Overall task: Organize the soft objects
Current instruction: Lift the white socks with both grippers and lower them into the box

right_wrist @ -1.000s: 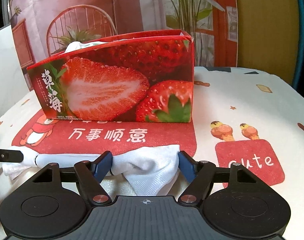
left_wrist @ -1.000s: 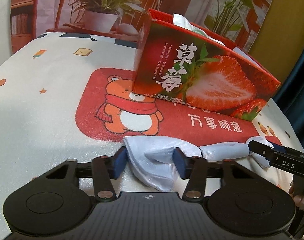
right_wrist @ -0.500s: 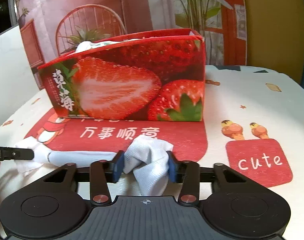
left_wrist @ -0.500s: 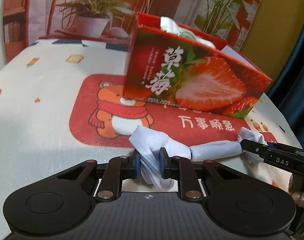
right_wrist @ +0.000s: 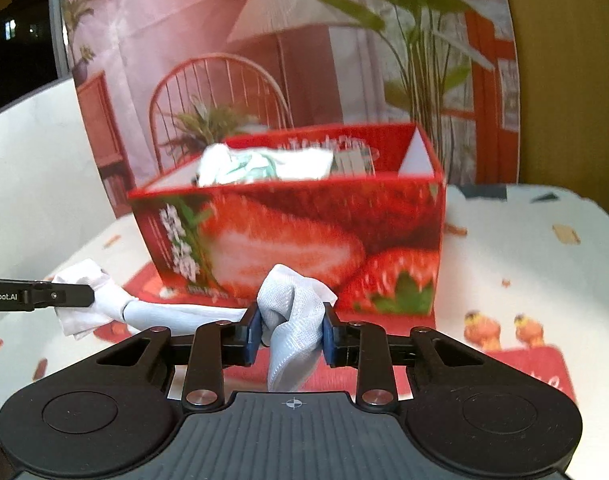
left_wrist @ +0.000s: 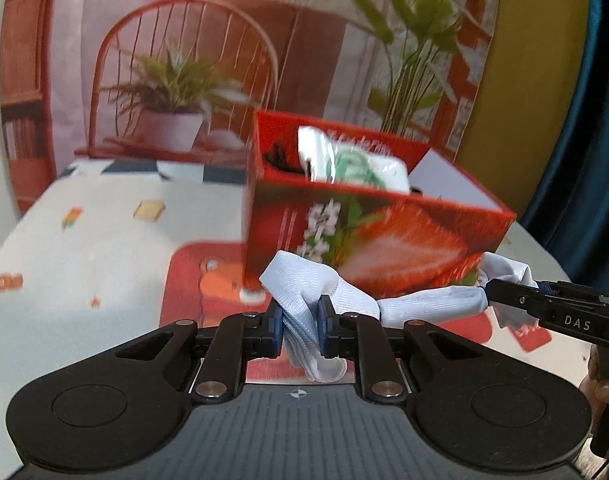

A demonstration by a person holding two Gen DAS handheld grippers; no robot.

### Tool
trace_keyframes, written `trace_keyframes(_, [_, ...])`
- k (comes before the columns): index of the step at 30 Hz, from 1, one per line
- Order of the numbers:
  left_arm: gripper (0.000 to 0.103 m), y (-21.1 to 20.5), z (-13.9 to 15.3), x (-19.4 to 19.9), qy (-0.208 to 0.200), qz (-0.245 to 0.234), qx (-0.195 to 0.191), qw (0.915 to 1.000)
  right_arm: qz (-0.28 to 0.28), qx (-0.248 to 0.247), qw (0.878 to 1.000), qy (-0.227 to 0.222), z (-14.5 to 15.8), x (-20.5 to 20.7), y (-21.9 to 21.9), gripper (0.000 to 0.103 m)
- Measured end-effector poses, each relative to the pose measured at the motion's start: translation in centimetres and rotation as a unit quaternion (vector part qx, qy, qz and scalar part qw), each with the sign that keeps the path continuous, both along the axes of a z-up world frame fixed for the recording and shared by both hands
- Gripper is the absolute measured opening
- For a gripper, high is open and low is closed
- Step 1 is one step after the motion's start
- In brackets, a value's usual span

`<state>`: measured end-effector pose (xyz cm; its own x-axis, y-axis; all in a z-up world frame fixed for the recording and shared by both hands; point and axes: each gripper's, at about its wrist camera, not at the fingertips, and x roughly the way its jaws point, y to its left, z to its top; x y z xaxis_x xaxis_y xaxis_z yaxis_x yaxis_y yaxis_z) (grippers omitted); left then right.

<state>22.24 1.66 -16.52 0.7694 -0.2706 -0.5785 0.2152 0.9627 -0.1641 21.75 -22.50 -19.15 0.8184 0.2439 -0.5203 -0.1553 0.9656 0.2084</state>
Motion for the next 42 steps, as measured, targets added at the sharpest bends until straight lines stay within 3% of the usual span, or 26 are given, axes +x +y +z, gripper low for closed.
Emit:
trace_keyframes(15, [0.017,-1.8,7.7,4.0,-0.069,-0.026,-0.001,0.9973,-0.004,0.005,0.998,-0.066,7.9,4.3,-2.1,0.026])
trace_keyframes(23, [0.017,-3.1,9.5,7.1,-0.082,-0.030,0.003,0.9962,0.003,-0.021,0.996,-0.085,11.0,7.8,-2.7,0.026])
trace_keyframes(33, [0.017,-4.0,7.7,11.8,-0.041,-0.034,0.003,0.9986,0.008,-0.050,0.996,-0.068,10.2,12.3,-3.5,0.026])
trace_keyframes(42, [0.017,-4.9,4.4,14.4,0.008,-0.041,0.036,0.9985,0.014,-0.062,0.998,0.002,6.4,15.5,-2.9,0.026])
